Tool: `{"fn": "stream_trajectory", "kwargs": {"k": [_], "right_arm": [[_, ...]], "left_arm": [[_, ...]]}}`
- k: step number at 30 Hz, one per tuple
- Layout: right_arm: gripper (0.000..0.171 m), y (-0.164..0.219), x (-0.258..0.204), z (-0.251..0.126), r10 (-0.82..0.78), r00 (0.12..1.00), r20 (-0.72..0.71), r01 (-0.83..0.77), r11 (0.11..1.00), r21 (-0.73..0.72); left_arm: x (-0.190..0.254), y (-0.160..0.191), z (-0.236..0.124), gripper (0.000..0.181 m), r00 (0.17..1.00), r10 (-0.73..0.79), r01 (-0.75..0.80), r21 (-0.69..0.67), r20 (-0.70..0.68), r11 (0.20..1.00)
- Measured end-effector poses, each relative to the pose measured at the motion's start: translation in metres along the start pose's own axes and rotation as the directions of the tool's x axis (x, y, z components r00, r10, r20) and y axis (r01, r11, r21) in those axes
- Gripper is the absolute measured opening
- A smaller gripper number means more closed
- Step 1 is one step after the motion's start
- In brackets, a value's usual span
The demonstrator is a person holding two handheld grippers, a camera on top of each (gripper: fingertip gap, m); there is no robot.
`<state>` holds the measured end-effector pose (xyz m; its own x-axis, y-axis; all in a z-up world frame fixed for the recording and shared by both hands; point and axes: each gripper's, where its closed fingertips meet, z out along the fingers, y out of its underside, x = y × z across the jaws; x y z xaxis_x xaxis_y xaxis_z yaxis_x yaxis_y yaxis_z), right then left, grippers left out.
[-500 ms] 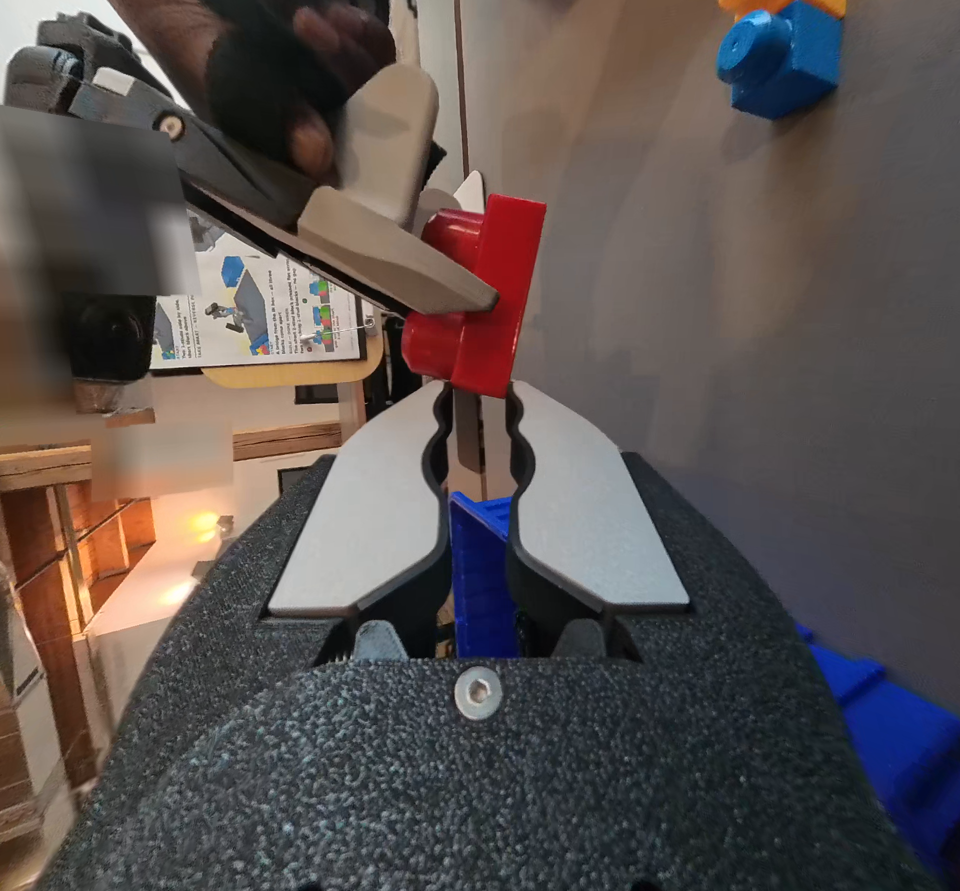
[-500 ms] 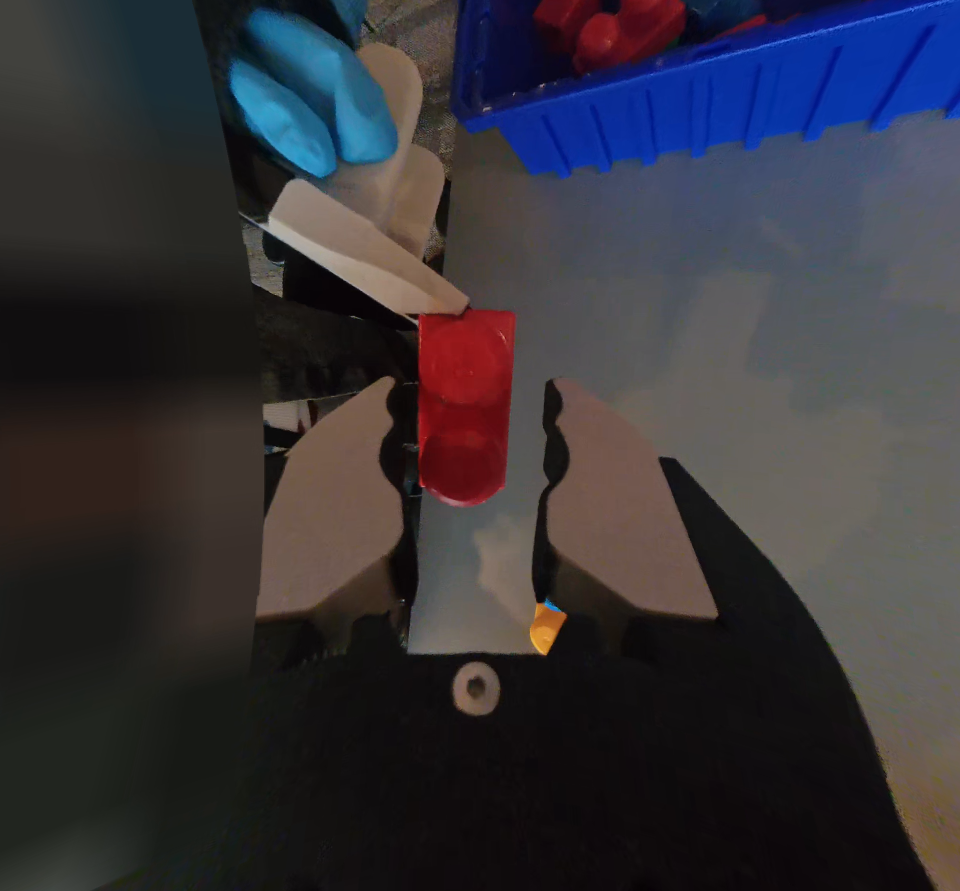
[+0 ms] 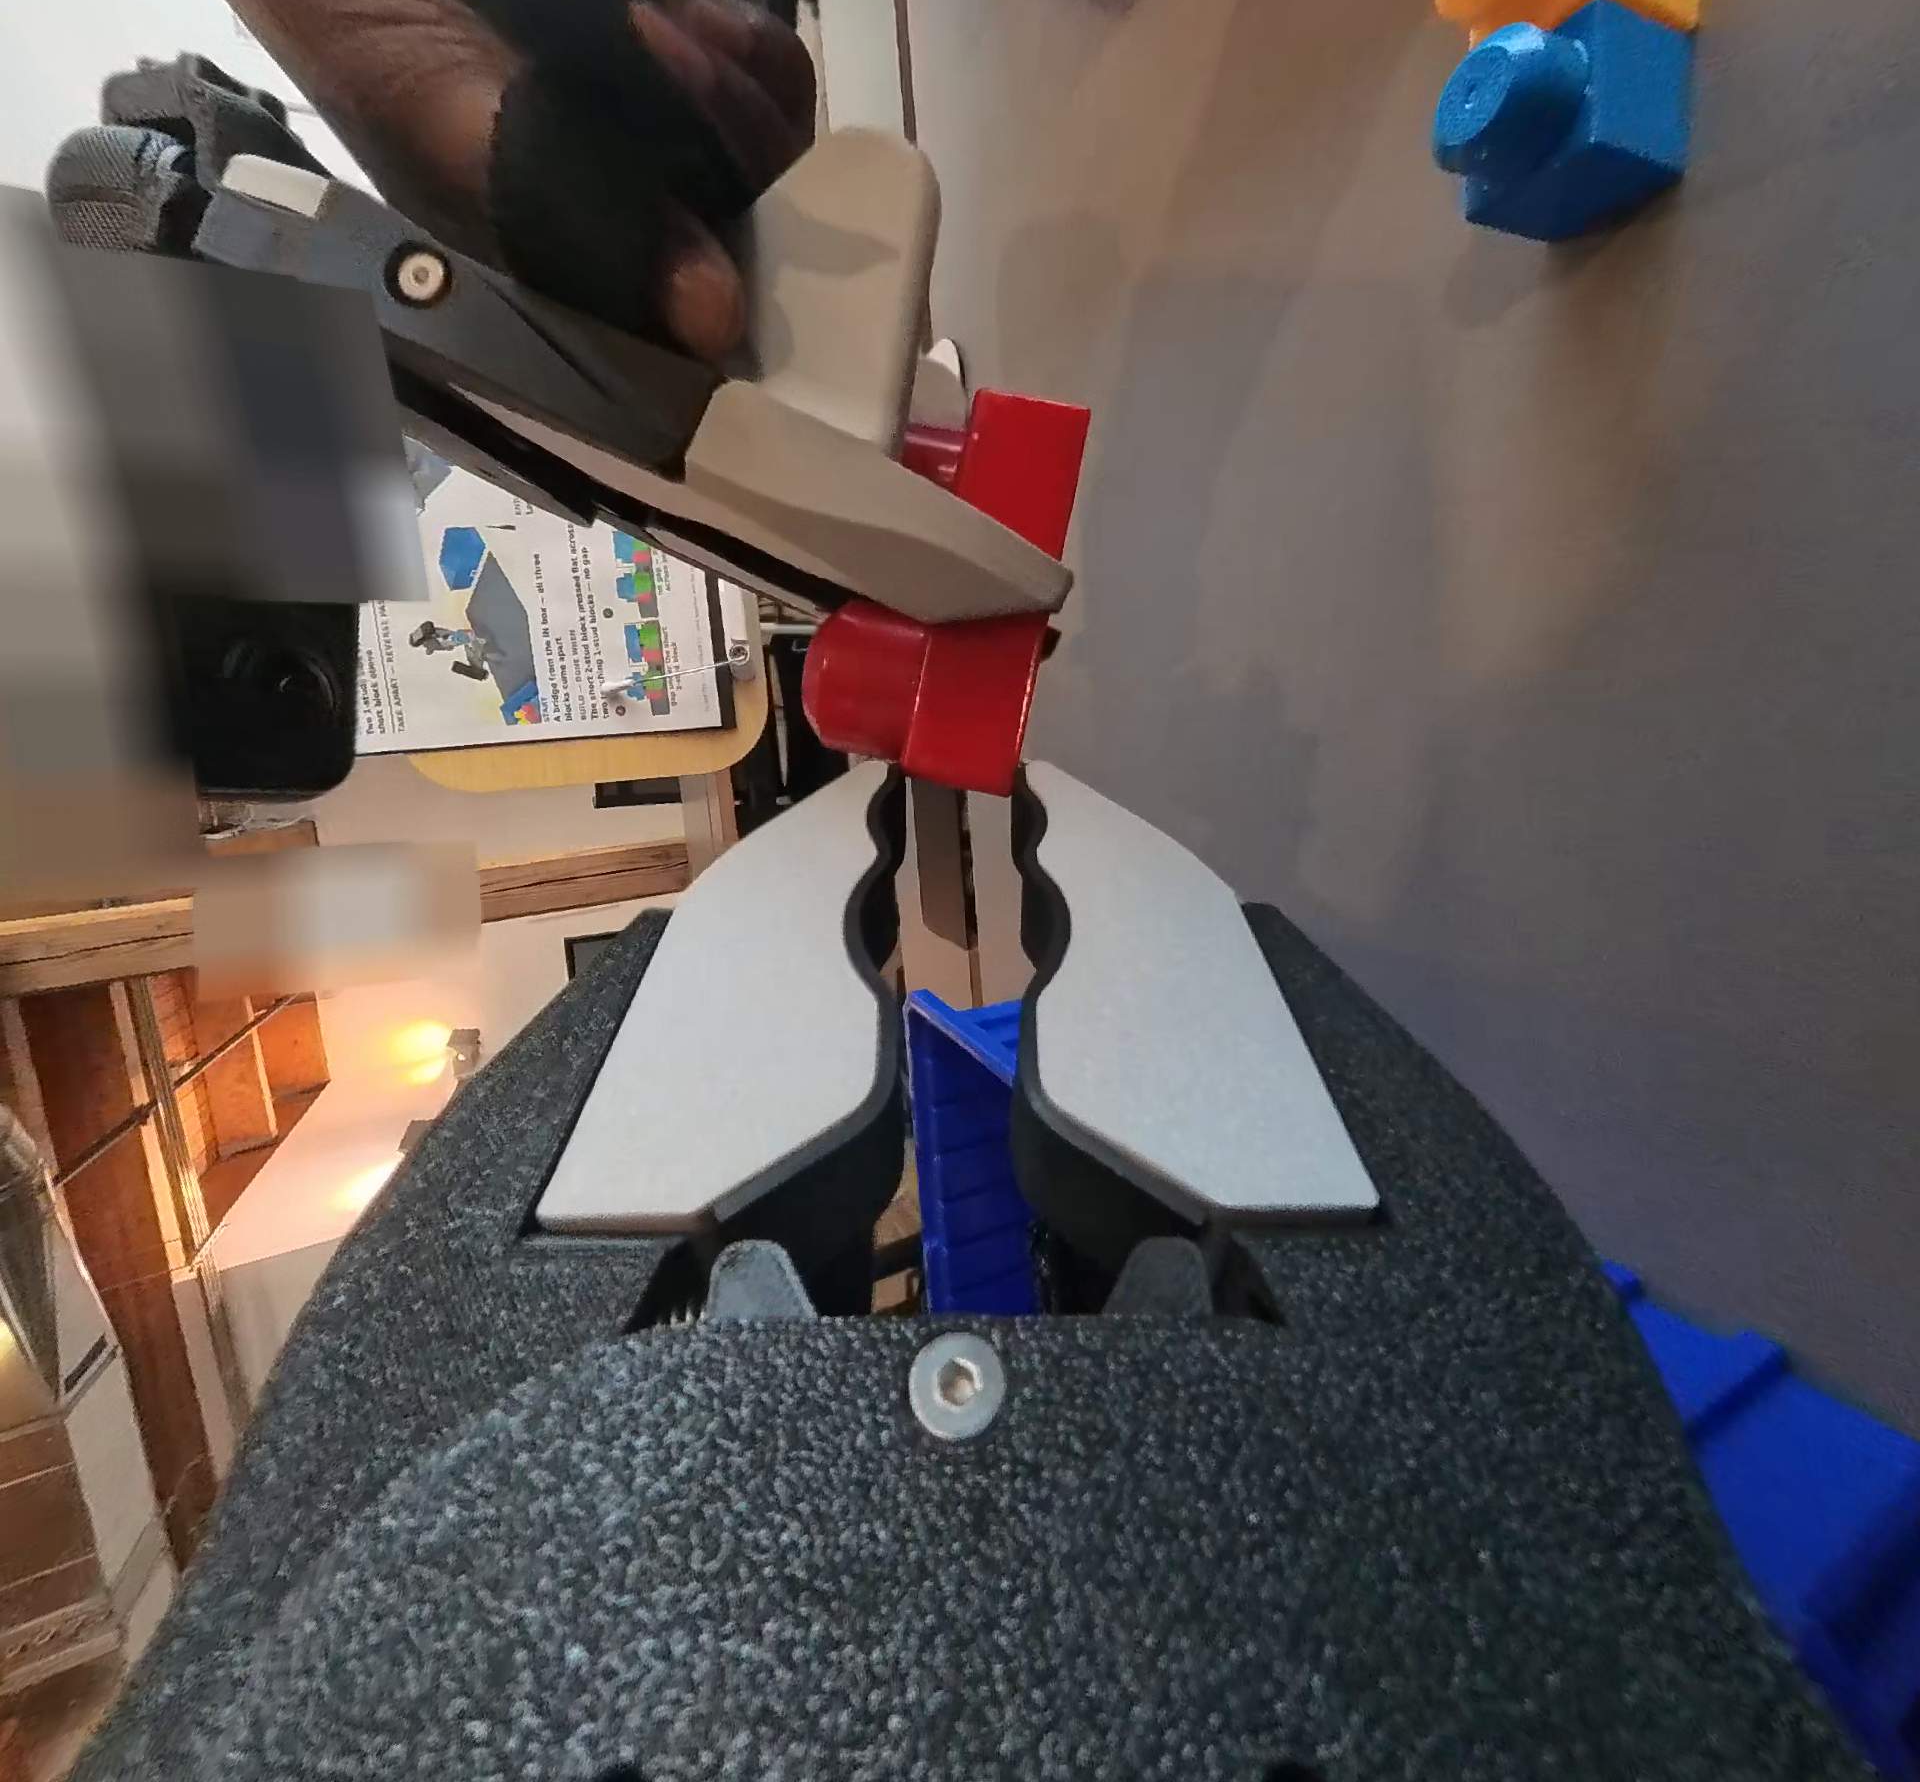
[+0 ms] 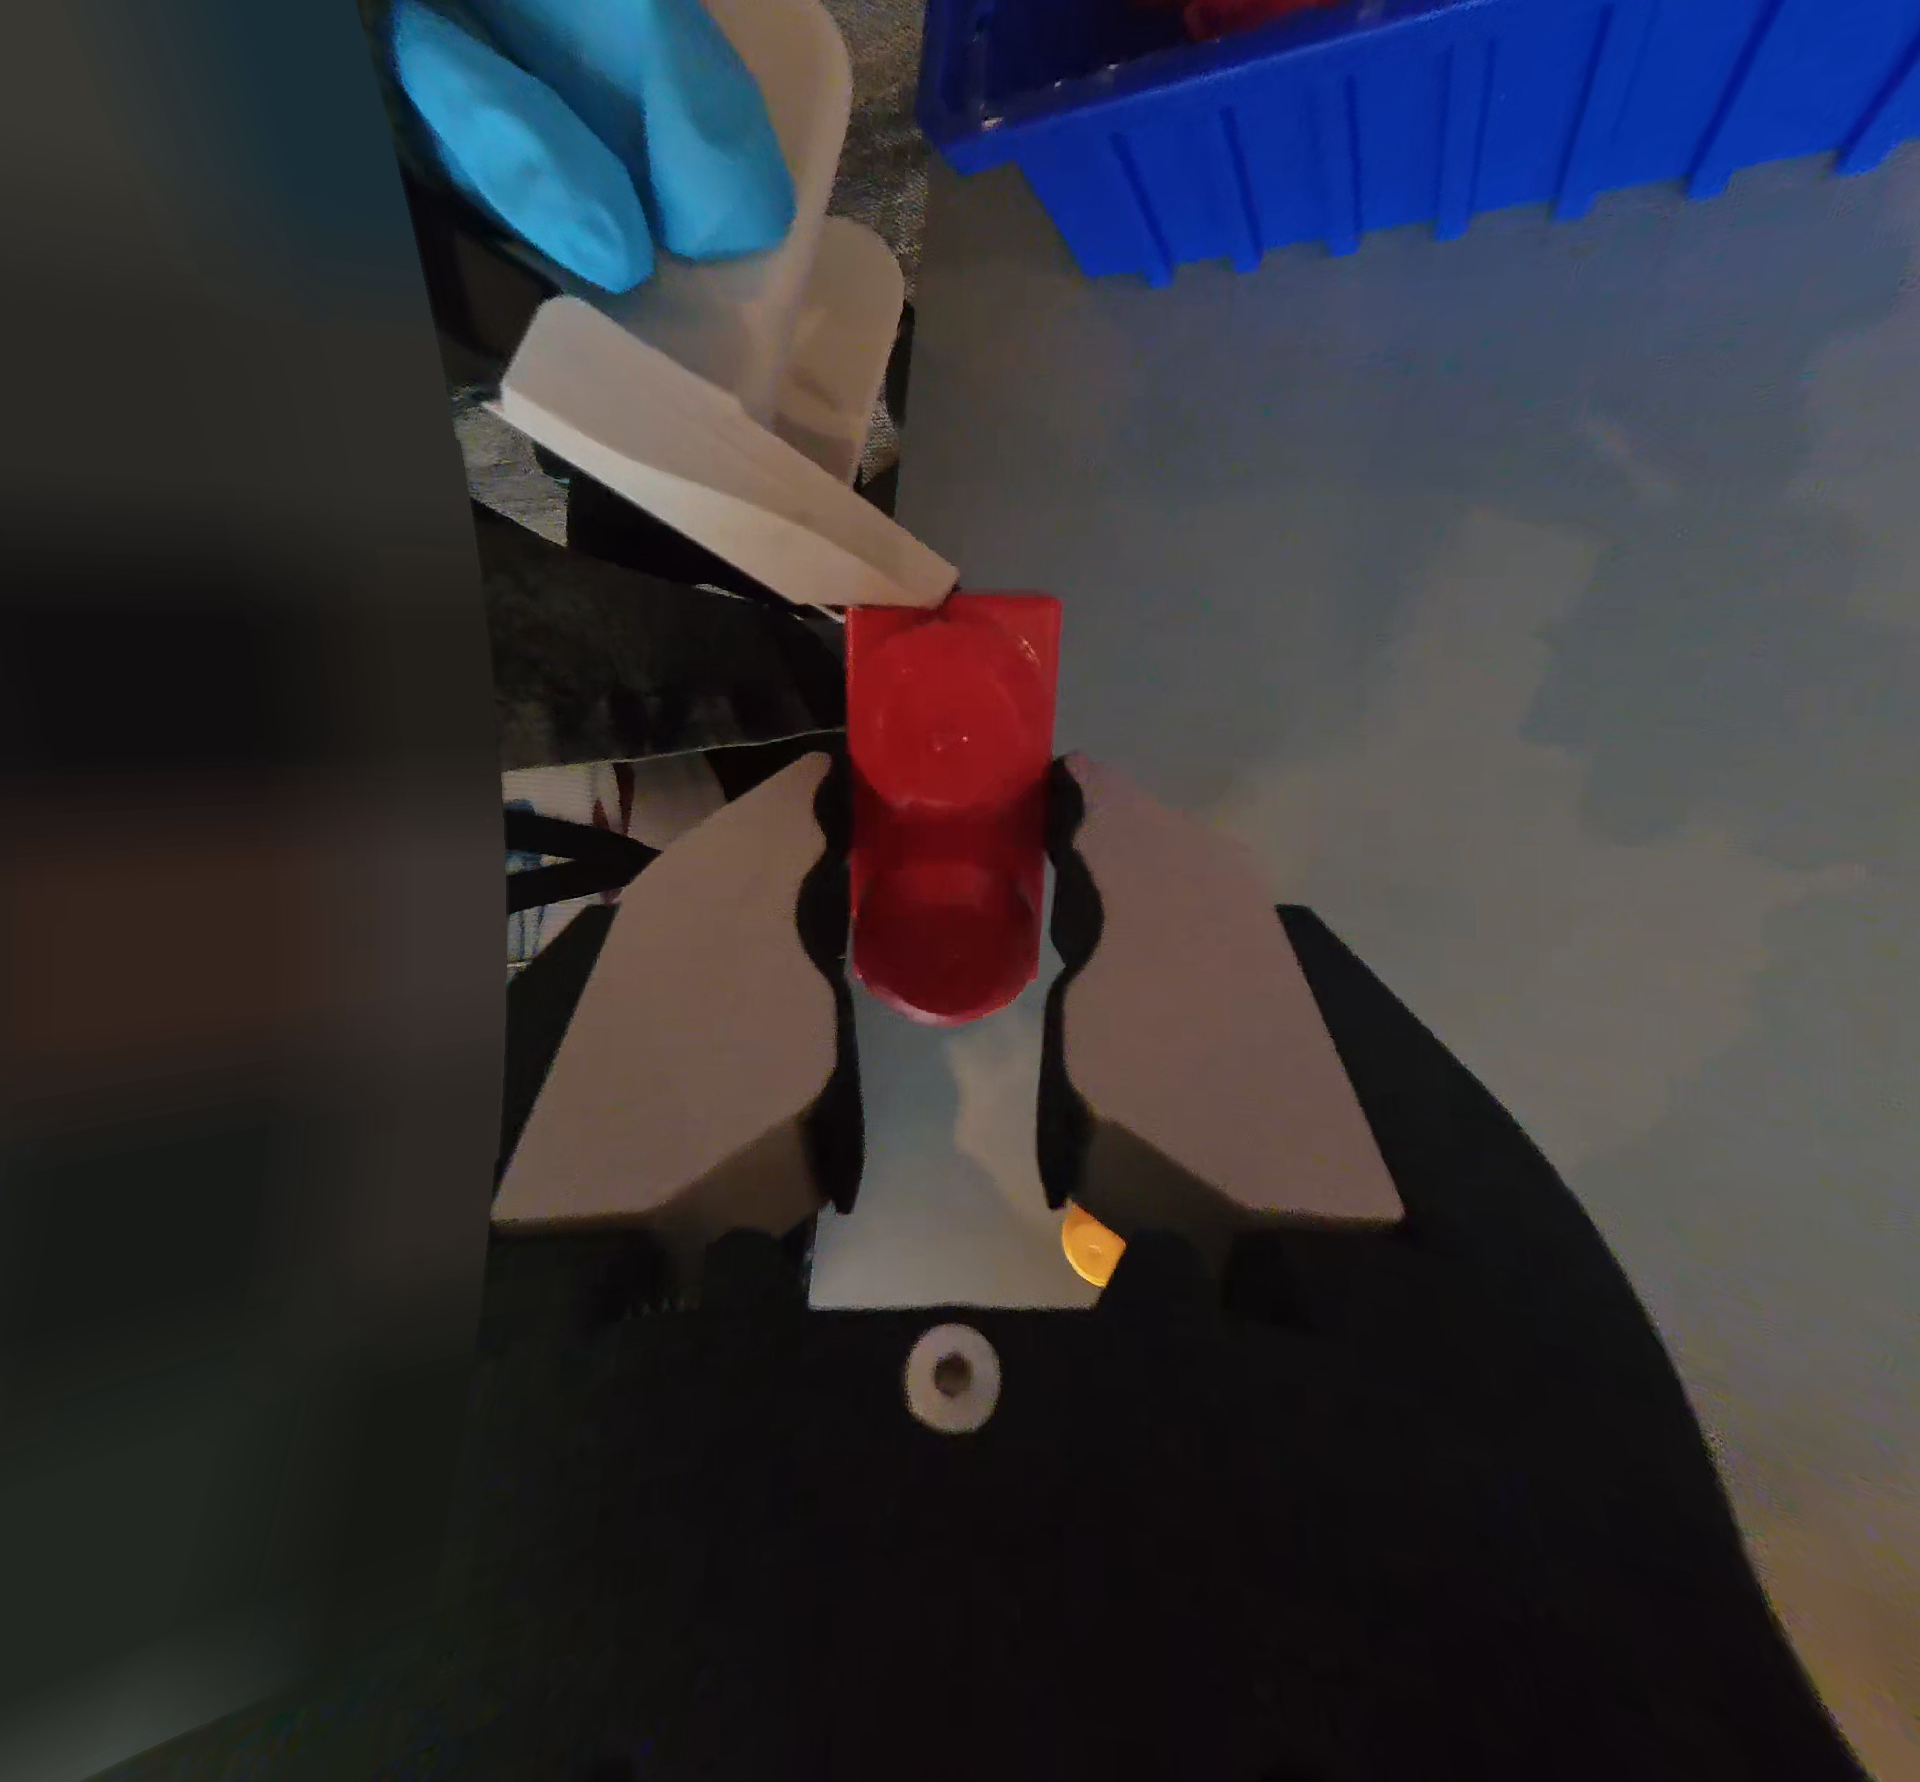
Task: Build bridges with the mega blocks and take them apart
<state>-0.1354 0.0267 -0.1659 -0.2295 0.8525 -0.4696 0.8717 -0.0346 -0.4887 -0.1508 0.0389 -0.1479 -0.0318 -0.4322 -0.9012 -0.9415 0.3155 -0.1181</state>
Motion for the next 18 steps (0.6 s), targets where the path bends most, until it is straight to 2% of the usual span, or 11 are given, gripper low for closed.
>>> {"fn": "stream_trajectory", "kwargs": {"k": [6,9,11,14,18], "right_arm": [[0.035,0.002,0.0,-0.001,-0.038,0.999,-0.027,0.038,0.999,0.003],[0.035,0.004,0.0,-0.006,-0.06,0.997,-0.056,0.061,0.998,0.011],[0.035,0.008,0.002,-0.012,-0.078,0.992,-0.096,0.079,0.997,0.013],[0.034,0.023,0.008,-0.017,-0.125,0.971,-0.202,0.119,0.992,-0.04],[0.035,0.057,0.013,-0.014,-0.179,0.931,-0.319,0.127,0.976,-0.178]], "left_arm": [[0.001,-0.003,-0.001,0.02,0.999,-0.024,0.023,0.045,0.024,0.999],[-0.004,-0.001,-0.006,0.033,0.988,-0.146,0.142,0.091,0.041,0.986],[-0.008,0.007,-0.01,0.043,0.959,-0.281,0.276,0.104,0.035,0.955],[-0.016,0.022,-0.019,0.045,0.844,-0.536,0.531,0.142,0.004,0.836],[-0.027,0.036,-0.036,0.049,0.598,-0.798,0.789,0.229,-0.075,0.57]]}}
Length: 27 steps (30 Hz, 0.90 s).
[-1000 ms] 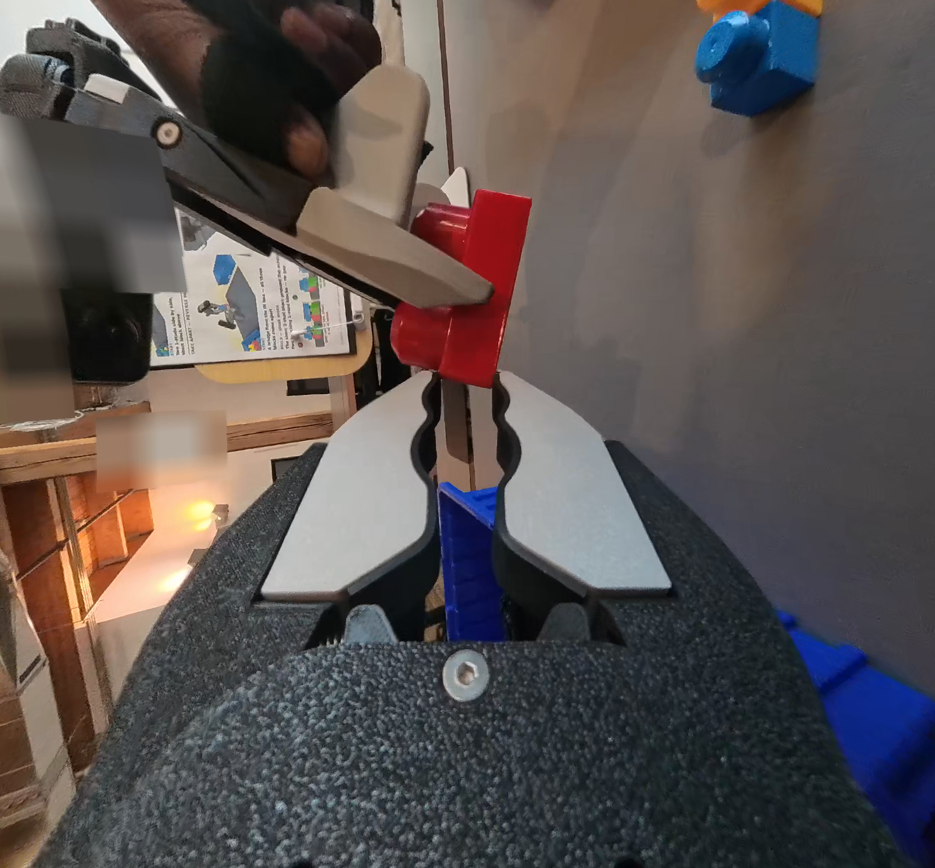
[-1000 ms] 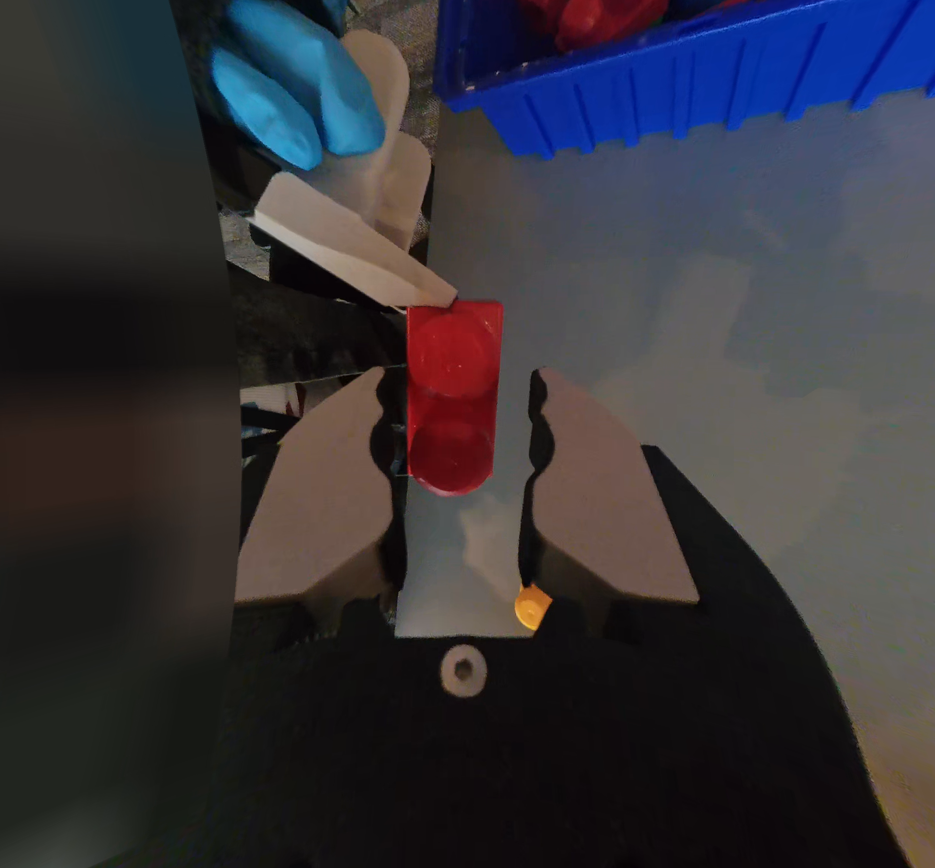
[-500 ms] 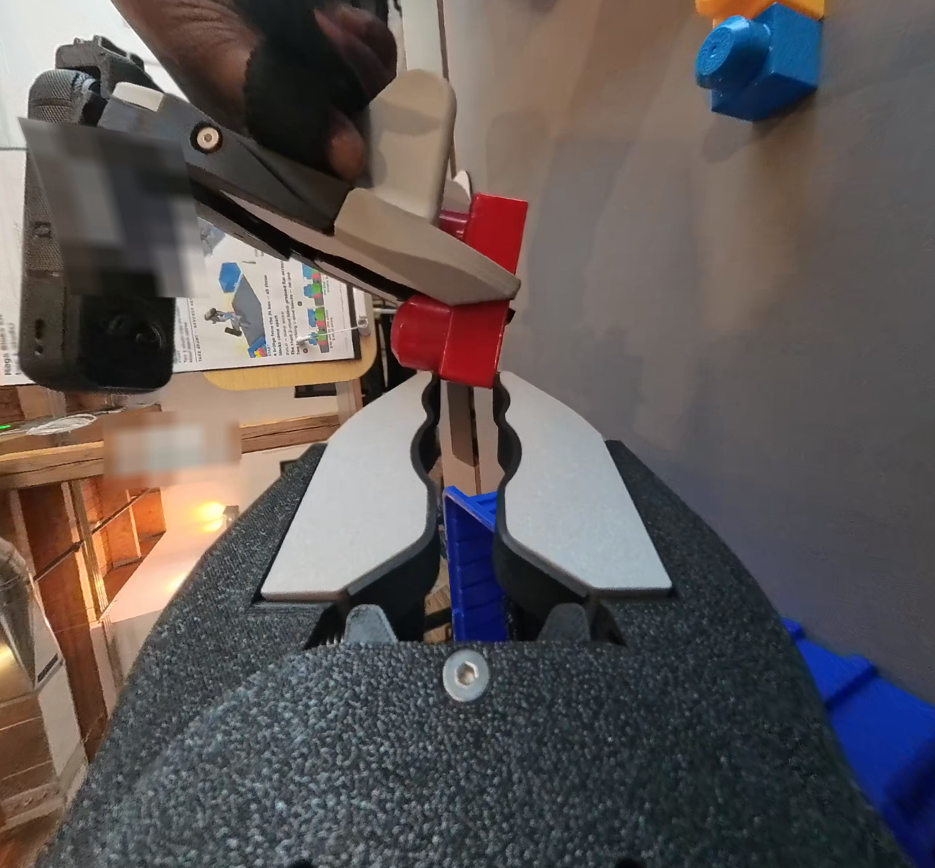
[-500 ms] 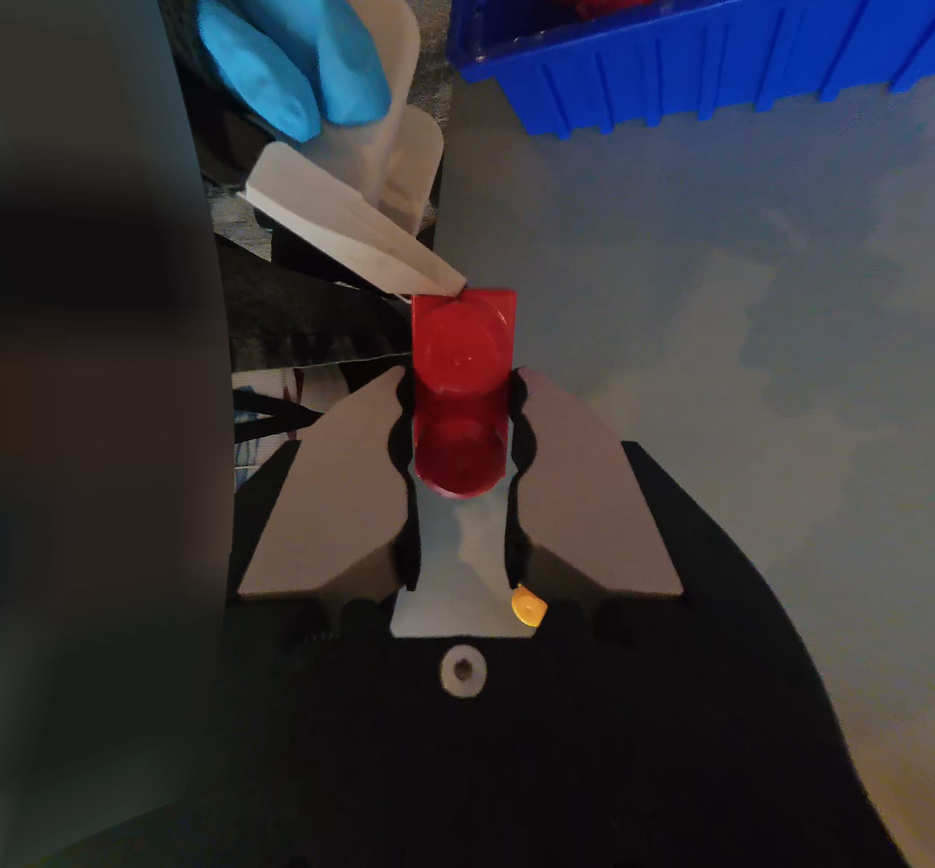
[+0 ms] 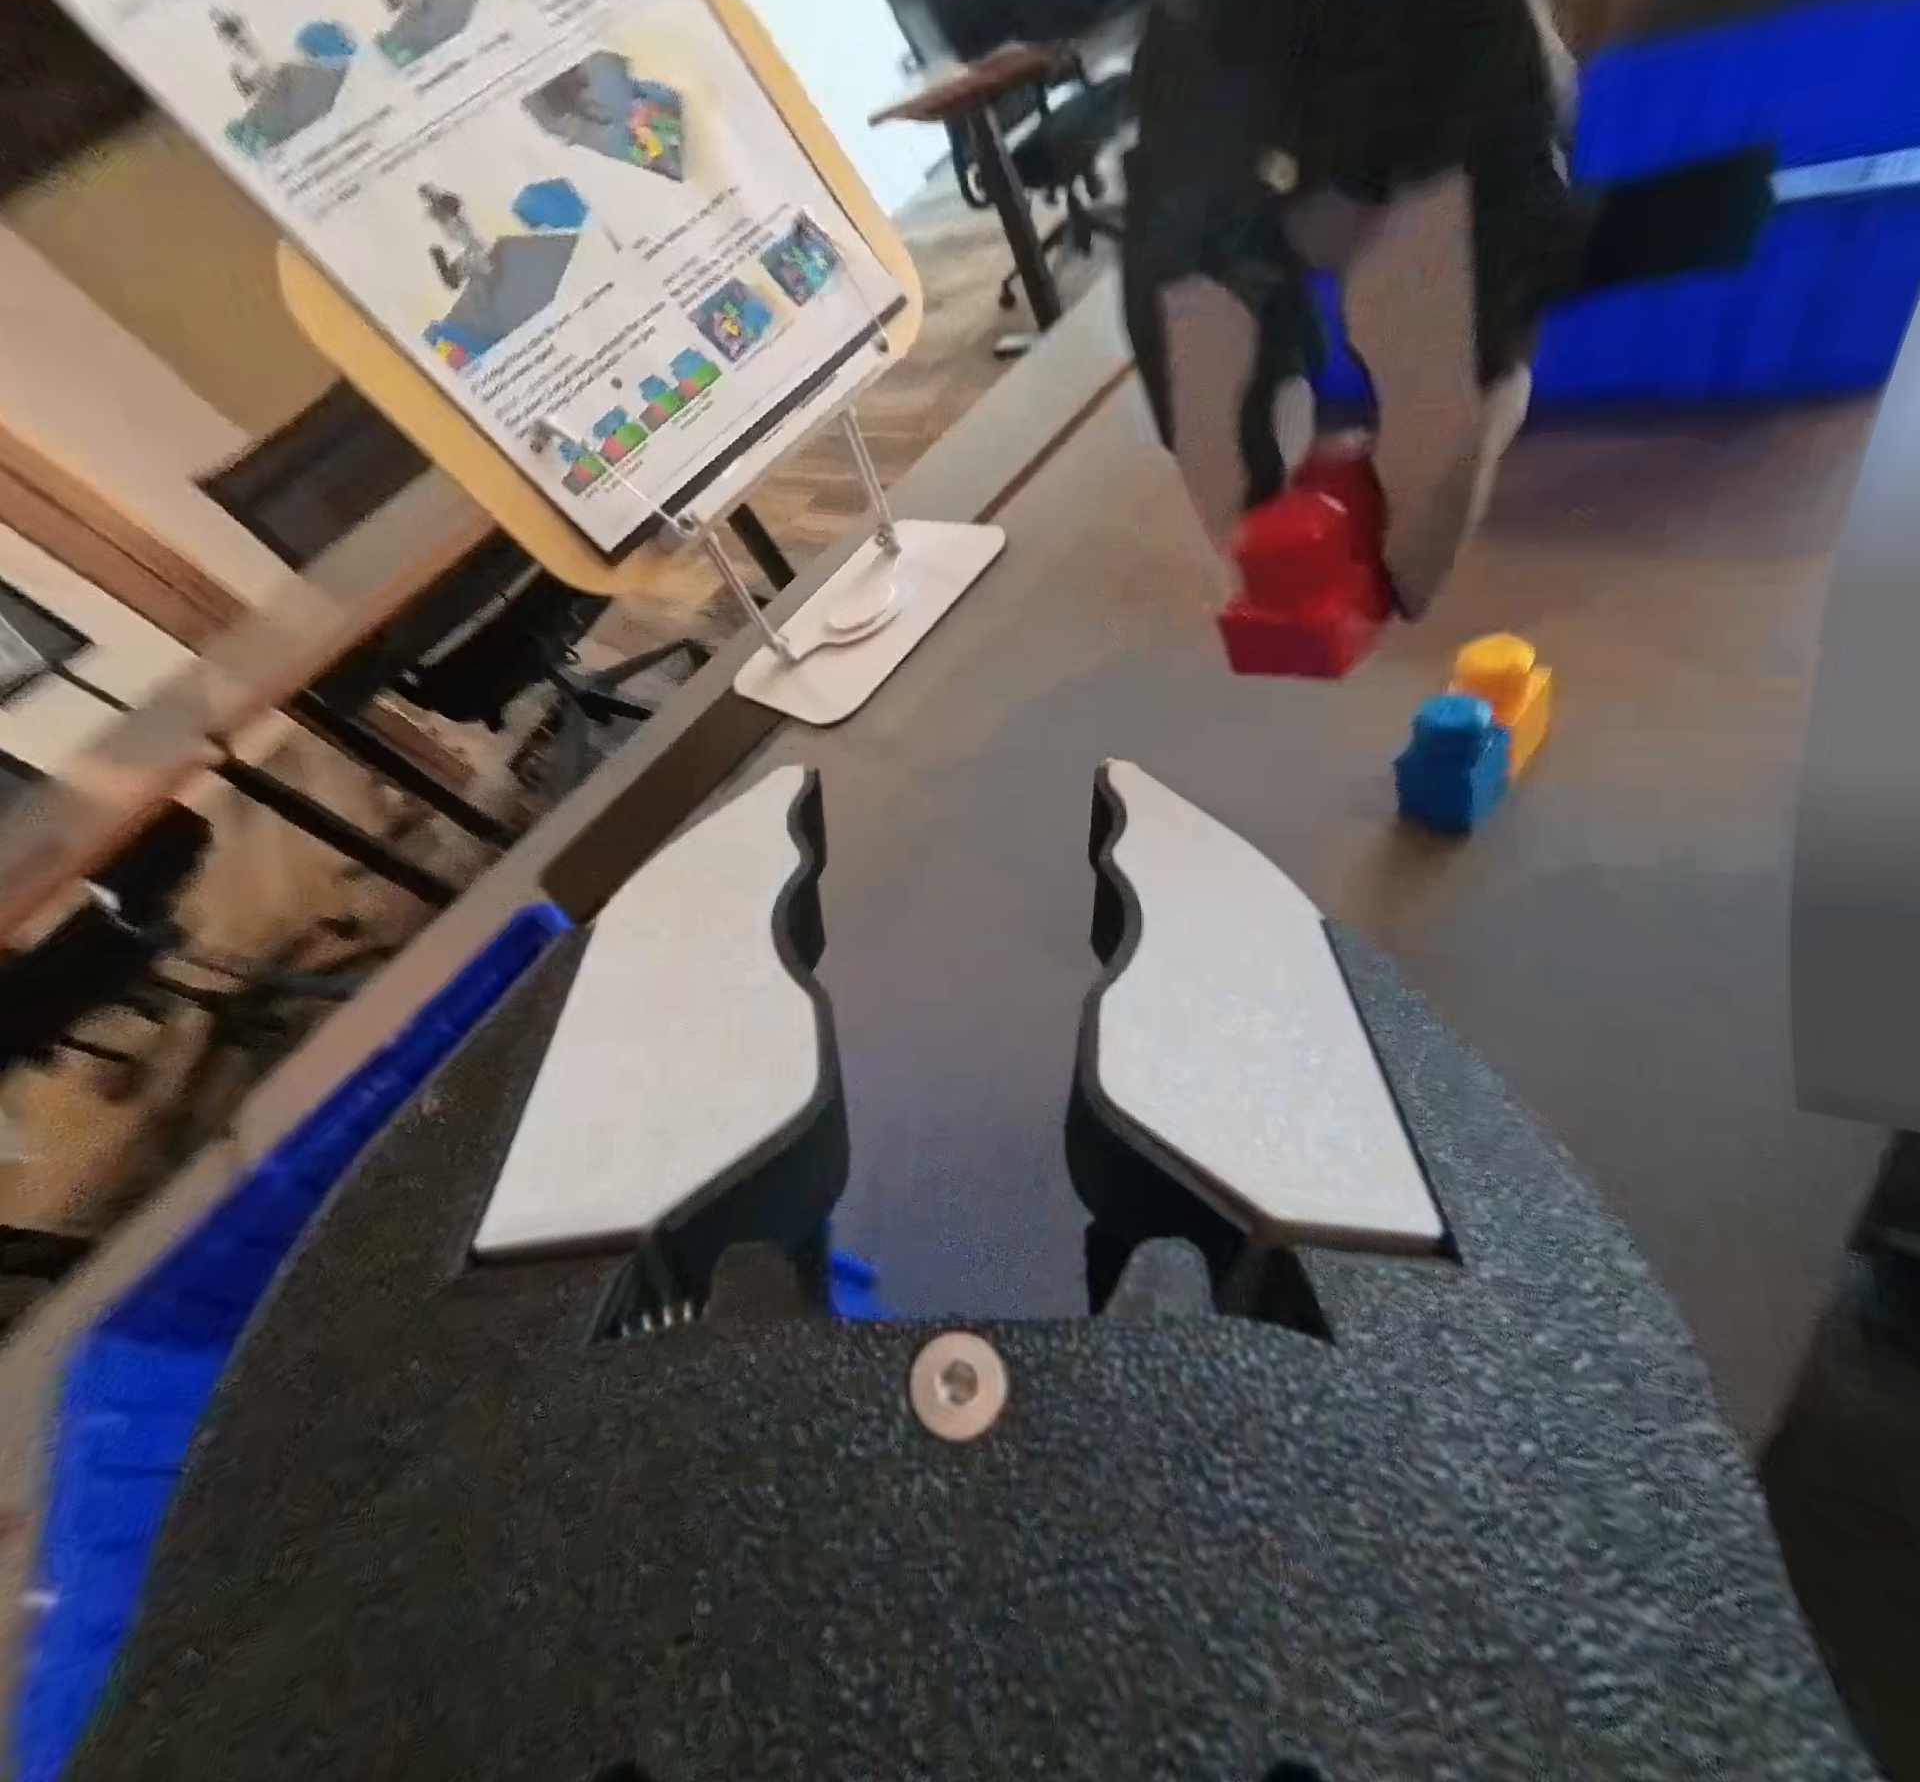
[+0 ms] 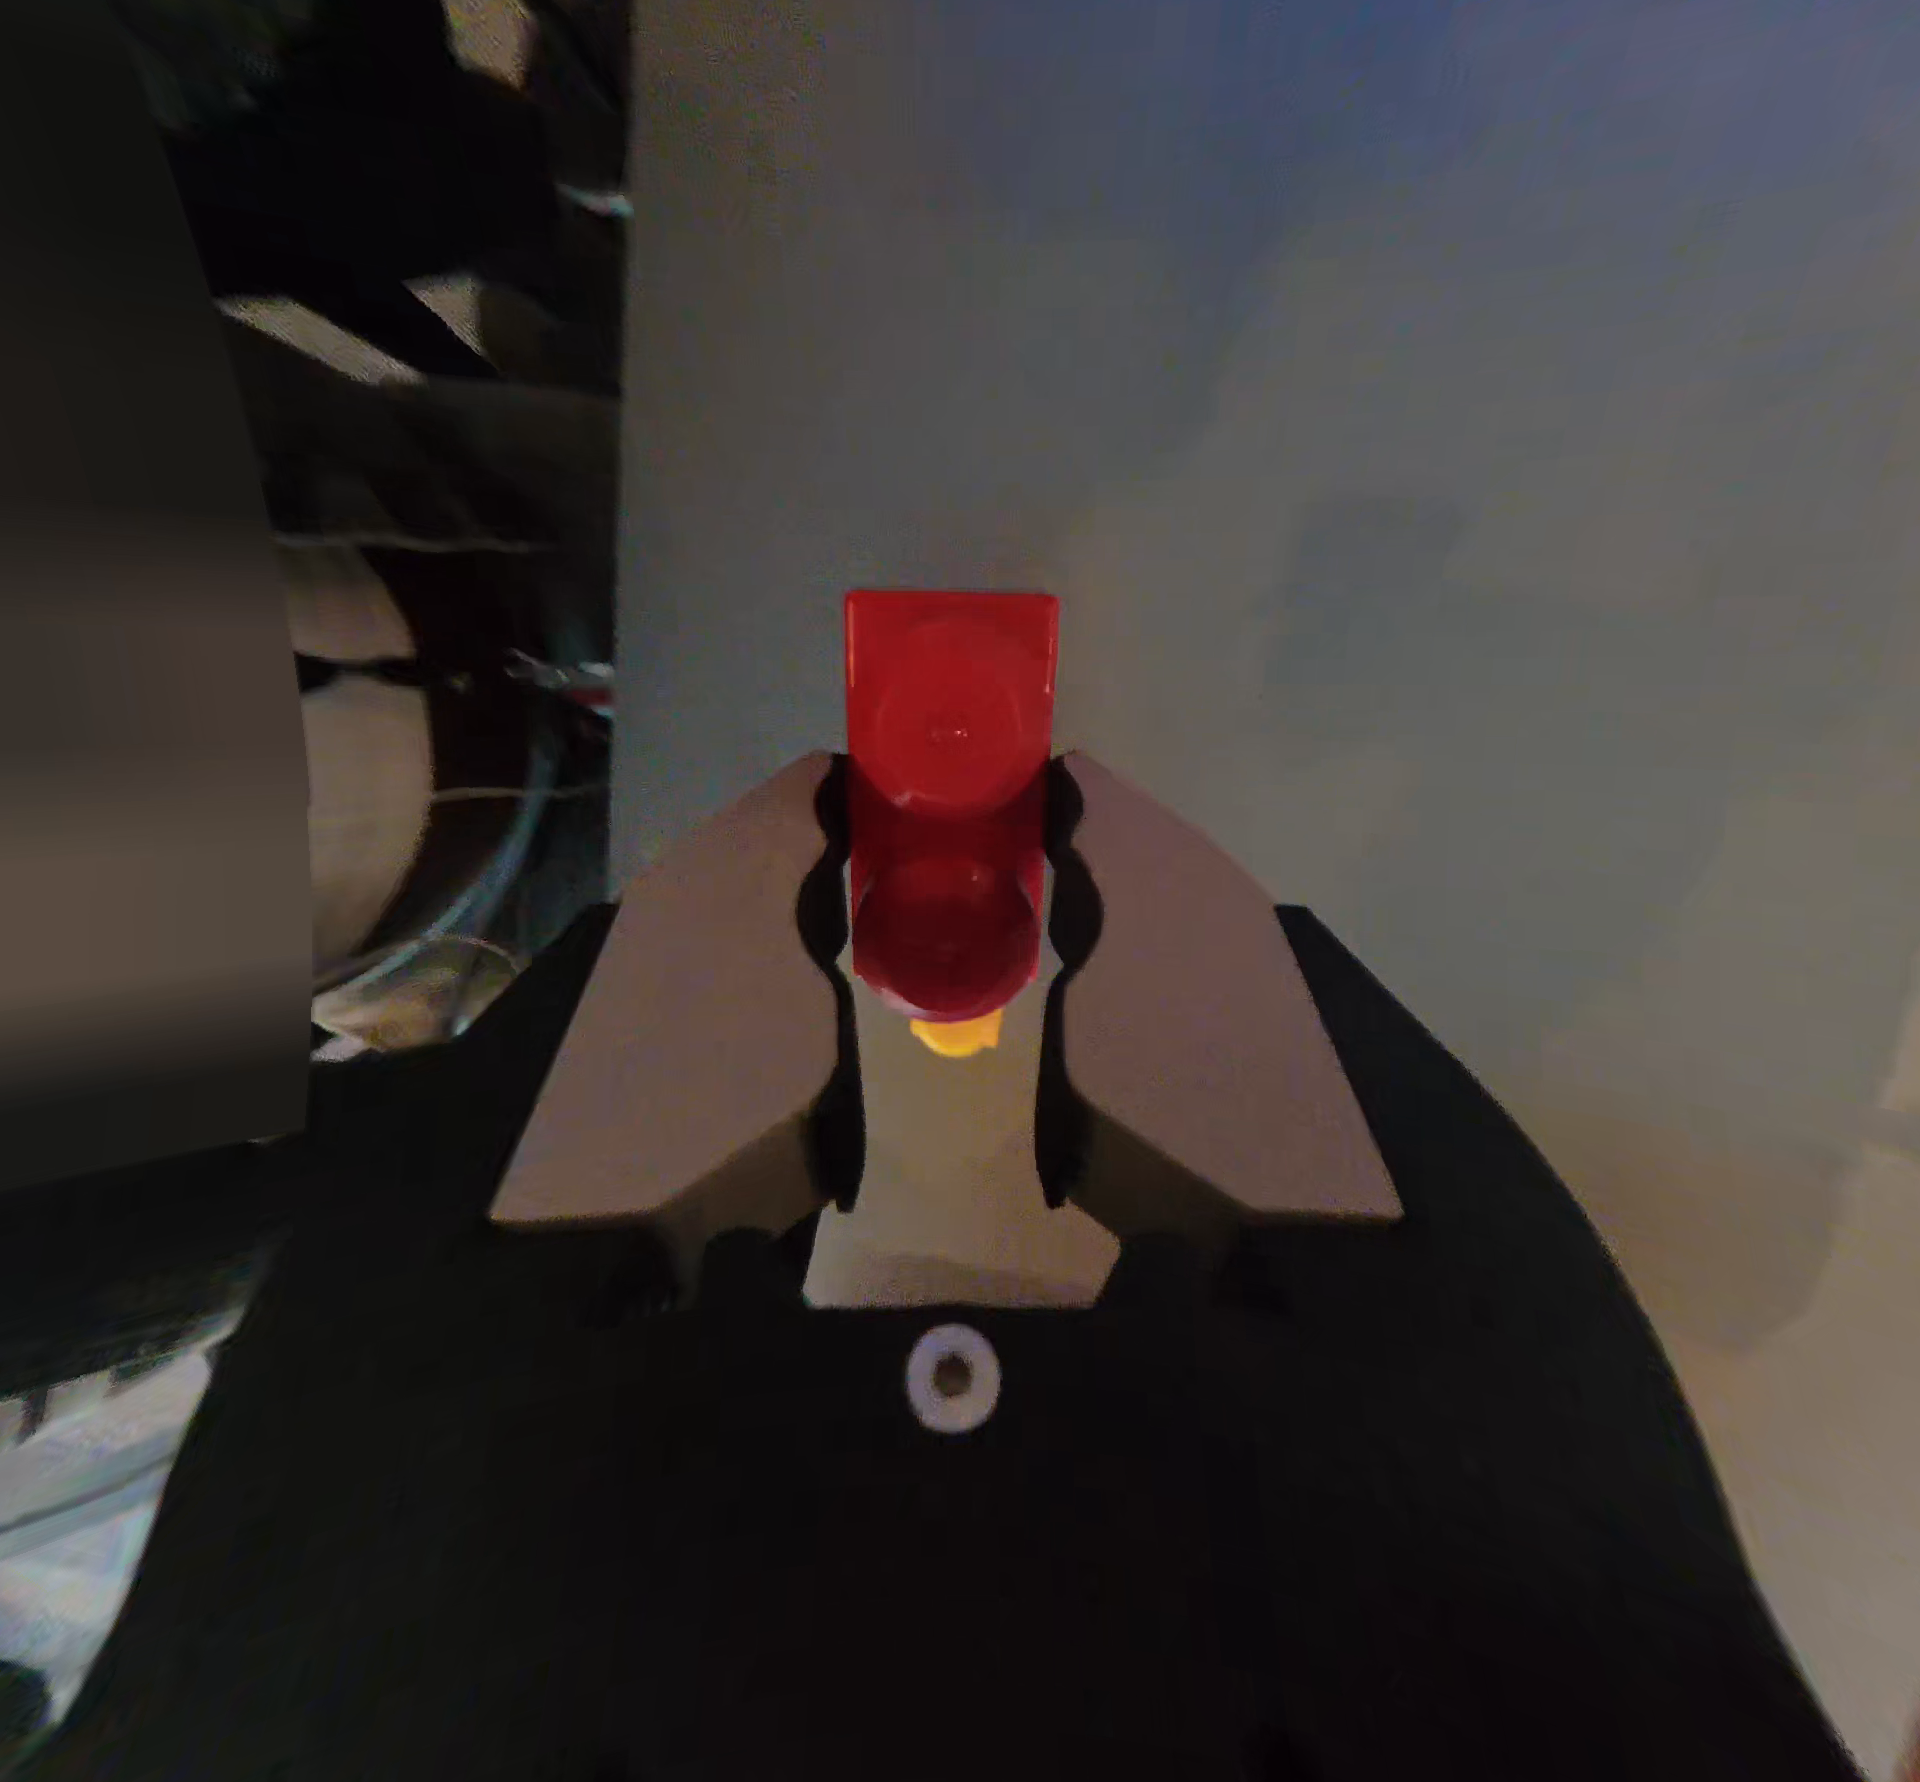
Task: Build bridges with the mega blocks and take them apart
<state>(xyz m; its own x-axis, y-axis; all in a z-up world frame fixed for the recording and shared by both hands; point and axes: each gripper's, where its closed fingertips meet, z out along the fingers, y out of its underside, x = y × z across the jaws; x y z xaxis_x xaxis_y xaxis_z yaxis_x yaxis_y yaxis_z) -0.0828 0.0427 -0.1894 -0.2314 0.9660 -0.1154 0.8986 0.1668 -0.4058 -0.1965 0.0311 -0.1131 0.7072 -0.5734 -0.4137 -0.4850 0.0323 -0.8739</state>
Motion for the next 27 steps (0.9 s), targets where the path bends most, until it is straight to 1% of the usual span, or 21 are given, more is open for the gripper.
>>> {"fn": "stream_trajectory", "kwargs": {"k": [1,3,5,8,12,16,21,27], "right_arm": [[0.035,0.01,-0.001,0.003,-0.012,0.999,-0.031,0.01,0.999,-0.039],[0.035,0.031,0.0,0.01,-0.04,0.995,-0.09,0.03,0.993,-0.113],[0.035,0.05,0.002,0.015,-0.061,0.989,-0.137,0.038,0.985,-0.169],[0.035,0.071,0.003,0.022,-0.072,0.982,-0.176,0.035,0.978,-0.206],[0.035,0.093,0.0,0.033,-0.062,0.982,-0.179,0.014,0.966,-0.257],[0.035,0.104,0.001,0.042,-0.016,0.984,-0.179,-0.034,0.961,-0.275],[0.035,0.108,0.003,0.05,0.027,0.986,-0.166,-0.072,0.959,-0.273],[0.035,0.114,0.006,0.058,0.071,0.983,-0.168,-0.115,0.957,-0.267]], "left_arm": [[-0.004,0.001,-0.004,0.047,0.998,-0.066,0.066,0.01,0.006,0.998],[-0.014,0.012,-0.012,0.046,0.988,-0.146,0.147,-0.012,0.053,0.989],[-0.022,0.023,-0.019,0.046,0.979,-0.176,0.181,-0.038,0.1,0.983],[-0.028,0.033,-0.027,0.044,0.971,-0.205,0.213,-0.059,0.125,0.975],[-0.025,0.041,-0.03,0.043,0.955,-0.28,0.288,-0.078,0.095,0.955],[-0.015,0.055,-0.025,0.043,0.949,-0.314,0.316,-0.143,0.042,0.938],[-0.012,0.059,-0.02,0.043,0.948,-0.318,0.315,-0.143,0.003,0.938],[-0.019,0.064,-0.023,0.043,0.945,-0.327,0.327,-0.131,0.02,0.936]]}}
